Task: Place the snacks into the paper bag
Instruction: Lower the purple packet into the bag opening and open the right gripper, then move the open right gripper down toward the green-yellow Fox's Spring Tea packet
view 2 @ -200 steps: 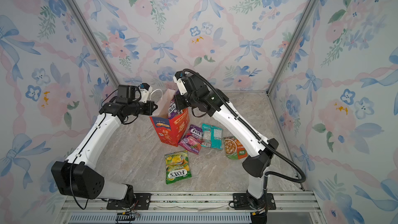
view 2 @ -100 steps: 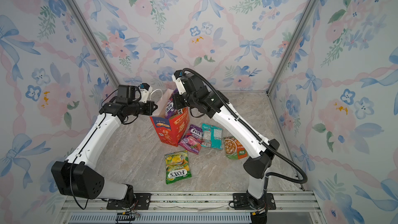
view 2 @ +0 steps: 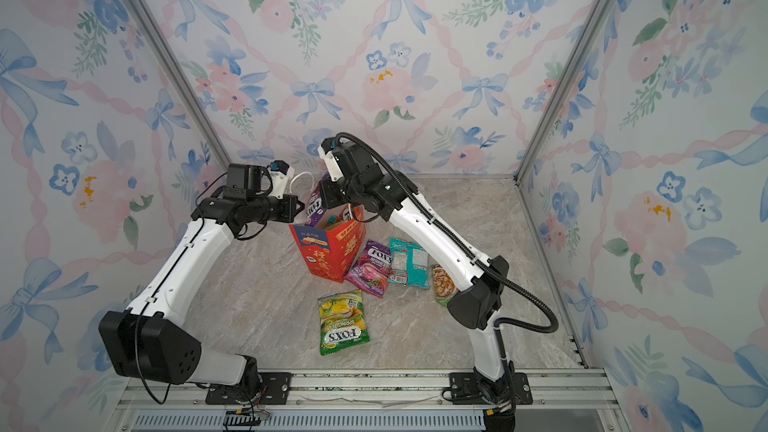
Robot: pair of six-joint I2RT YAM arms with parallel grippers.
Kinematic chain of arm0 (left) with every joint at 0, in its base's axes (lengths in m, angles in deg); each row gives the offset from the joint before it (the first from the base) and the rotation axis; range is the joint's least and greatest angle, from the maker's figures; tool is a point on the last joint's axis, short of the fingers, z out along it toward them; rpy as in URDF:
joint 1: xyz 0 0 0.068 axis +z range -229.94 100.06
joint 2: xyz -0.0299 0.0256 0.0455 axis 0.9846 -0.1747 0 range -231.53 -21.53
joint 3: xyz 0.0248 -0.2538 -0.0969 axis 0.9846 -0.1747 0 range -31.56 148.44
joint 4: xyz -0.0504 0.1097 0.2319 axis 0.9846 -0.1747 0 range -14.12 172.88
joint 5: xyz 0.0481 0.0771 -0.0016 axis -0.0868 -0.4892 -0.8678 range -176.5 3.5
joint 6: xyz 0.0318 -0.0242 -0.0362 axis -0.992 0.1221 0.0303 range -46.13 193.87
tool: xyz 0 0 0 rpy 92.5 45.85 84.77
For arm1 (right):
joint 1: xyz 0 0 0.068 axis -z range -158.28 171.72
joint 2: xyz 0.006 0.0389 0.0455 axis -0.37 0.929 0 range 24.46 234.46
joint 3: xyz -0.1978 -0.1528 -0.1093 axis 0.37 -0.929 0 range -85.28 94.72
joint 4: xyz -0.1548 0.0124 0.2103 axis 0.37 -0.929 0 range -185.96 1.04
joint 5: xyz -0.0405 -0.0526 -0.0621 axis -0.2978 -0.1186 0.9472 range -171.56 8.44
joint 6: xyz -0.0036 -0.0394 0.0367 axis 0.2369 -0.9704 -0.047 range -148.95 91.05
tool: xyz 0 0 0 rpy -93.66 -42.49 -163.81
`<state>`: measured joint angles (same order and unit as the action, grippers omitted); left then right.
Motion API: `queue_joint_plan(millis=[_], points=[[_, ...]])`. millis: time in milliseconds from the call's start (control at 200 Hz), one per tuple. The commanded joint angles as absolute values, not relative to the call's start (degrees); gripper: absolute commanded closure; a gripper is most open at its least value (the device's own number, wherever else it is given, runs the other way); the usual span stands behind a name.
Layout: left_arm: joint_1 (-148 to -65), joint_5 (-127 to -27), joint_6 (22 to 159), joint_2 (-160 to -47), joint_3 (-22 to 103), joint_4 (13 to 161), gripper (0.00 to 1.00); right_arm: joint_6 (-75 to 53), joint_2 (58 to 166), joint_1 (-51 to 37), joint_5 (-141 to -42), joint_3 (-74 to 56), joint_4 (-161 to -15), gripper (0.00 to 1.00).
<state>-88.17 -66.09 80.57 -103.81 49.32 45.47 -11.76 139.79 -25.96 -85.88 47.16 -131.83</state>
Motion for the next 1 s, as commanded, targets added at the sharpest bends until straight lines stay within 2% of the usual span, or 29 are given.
queue_joint_plan(millis=[0,70,100,200,290,390,630,800,995], points=[[-87.94,-66.02,80.31,-103.25,48.42,43.57,1.0,-11.37,139.59,-25.8,-86.45,49.81,-130.95,1.0],[-87.94,-66.01,80.22,-103.29,48.41,43.58,1.0,-11.33,139.32,-25.49,-85.93,49.51,-131.27,0.97],[-87.94,-66.02,80.2,-103.28,48.34,43.57,1.0,-11.36,138.97,-25.3,-85.56,49.18,-131.44,0.9],[-87.85,-66.02,80.11,-103.13,48.25,43.52,1.0,-11.27,136.59,-24.44,-85.11,46.21,-130.81,0.54],[-87.81,-66.13,79.94,-103.05,48.16,43.51,1.0,-11.37,133.28,-23.91,-85.22,42.31,-128.67,0.39],[-87.58,-66.1,79.89,-103.0,48.1,43.52,1.0,-11.42,128.7,-23.54,-84.69,37.43,-124.99,0.27],[-87.59,-65.77,79.99,-103.01,48.16,43.5,1.0,-12.16,122.06,-23.27,-82.76,32.76,-123.29,0.11],[-87.5,-65.8,79.96,-102.73,47.98,43.51,1.0,-11.37,114.48,-23.28,-80.96,22.31,-120.47,0.0],[-87.32,-66.71,80.2,-101.86,47.89,43.61,1.0,-6.52,104.75,-23.36,-78.85,6.33,-117.53,0.03]])
